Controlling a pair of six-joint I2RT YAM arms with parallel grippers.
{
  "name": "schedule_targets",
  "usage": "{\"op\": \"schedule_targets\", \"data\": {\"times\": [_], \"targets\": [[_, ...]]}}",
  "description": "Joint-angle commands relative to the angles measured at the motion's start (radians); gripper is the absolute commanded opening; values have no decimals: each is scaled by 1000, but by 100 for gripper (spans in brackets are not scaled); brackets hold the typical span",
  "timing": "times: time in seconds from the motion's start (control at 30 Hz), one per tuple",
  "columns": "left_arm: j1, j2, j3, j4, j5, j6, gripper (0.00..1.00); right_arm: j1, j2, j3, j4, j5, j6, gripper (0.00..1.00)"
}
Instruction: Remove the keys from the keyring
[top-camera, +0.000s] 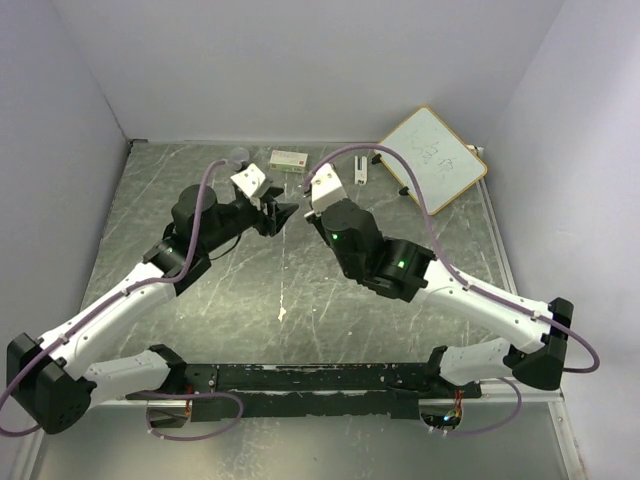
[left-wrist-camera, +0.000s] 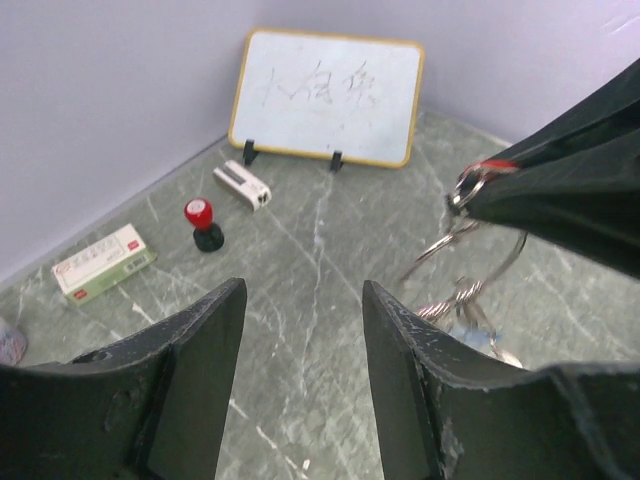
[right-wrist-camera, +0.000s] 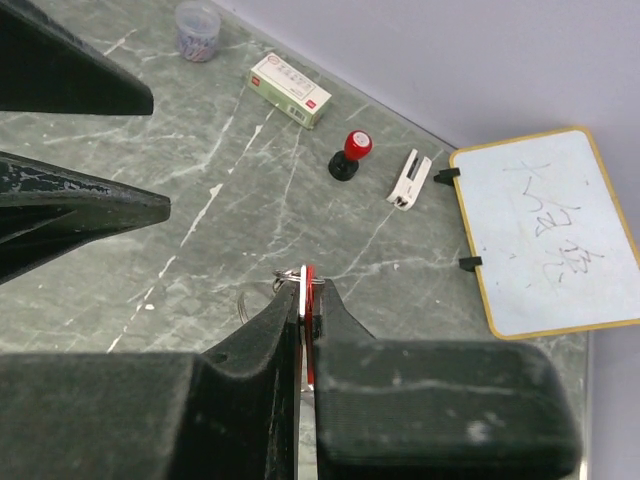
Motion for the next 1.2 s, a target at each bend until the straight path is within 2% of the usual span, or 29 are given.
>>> {"op": "schedule_targets", "data": {"times": [0.0,0.47,0.7,0.93,0.97,1.07,1.17], "targets": [[-6,-52,-43,171,74,-51,61,44,31,49,-14,109,-47,0],[-7,-97,-226,467,272,-92,62,76,-3,38,34,138,-85,0],[-7,-93,-317,682,280,-146,63,81,-7,36,42,134,-84,0],[-6,-37,-318,743,294,-167,62,82,3,36,50,129,-86,0],[-6,-32,-323,756,292,-170,63,83,4,36,51,129,-86,0],[-5,-17,-332,780,288,-162,77,84,6,35,53,126,-85,0],[-6,-6,-342,807,288,-147,79,84,6,35,54,124,-83,0]]}}
